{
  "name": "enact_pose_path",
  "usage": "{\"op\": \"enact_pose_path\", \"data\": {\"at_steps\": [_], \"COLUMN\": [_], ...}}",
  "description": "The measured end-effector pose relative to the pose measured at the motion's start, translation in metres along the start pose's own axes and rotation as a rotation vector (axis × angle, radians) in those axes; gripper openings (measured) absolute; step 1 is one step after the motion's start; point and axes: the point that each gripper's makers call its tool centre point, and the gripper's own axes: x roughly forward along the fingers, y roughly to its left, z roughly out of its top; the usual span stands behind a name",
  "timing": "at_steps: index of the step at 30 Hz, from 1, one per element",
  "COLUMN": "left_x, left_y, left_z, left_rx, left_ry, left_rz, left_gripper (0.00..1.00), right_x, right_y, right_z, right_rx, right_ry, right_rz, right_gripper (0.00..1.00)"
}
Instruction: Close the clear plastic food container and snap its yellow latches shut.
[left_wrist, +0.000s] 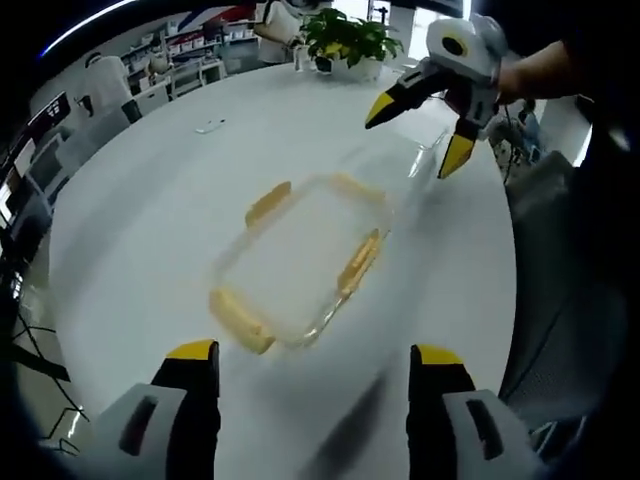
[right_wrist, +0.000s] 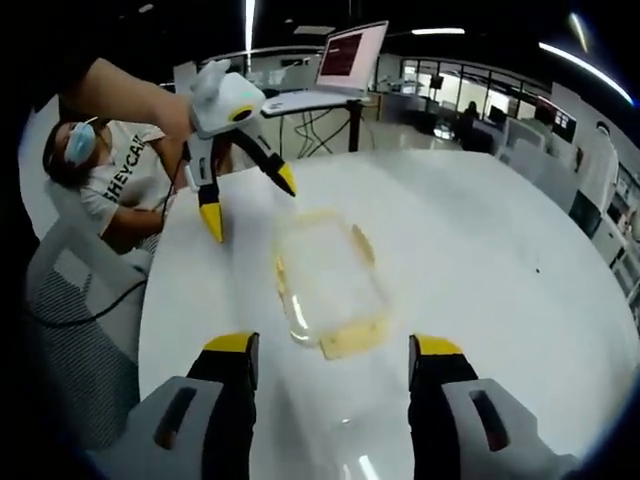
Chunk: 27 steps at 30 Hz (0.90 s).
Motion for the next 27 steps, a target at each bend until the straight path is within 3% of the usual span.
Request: {"op": "enact_pose_path", "data": {"at_steps": [9, 16, 22, 27], "left_x": [0.007, 0.011, 0.014, 0.016], "left_y": [0.020, 0.033, 0.036, 0.048], "left_z": [0.001, -0.004, -0.005, -0.006], "left_rx": [0.117, 0.217, 0.249, 0.376], "left_ry": [0.065, 0.138, 0.161, 0.231], "left_rz": [-0.005, -0.005, -0.031, -0.023], "left_gripper": [0.66, 0.65, 0.60, 0.58], "right_x": [0.012, 0.023, 0.029, 0.036], "right_y": [-0.008, -0.005, -0.010, -0.016], "right_z": [-0.007, -0.020, -0.022, -0.025], "right_rx": [0.010, -0.098, -0.119, -0.174], "right_ry": [0.052, 0.144, 0.165, 0.216], "right_rz": [0.017, 0.074, 0.074, 0.073], "right_gripper": [0.55, 0.54, 0.52, 0.45]}}
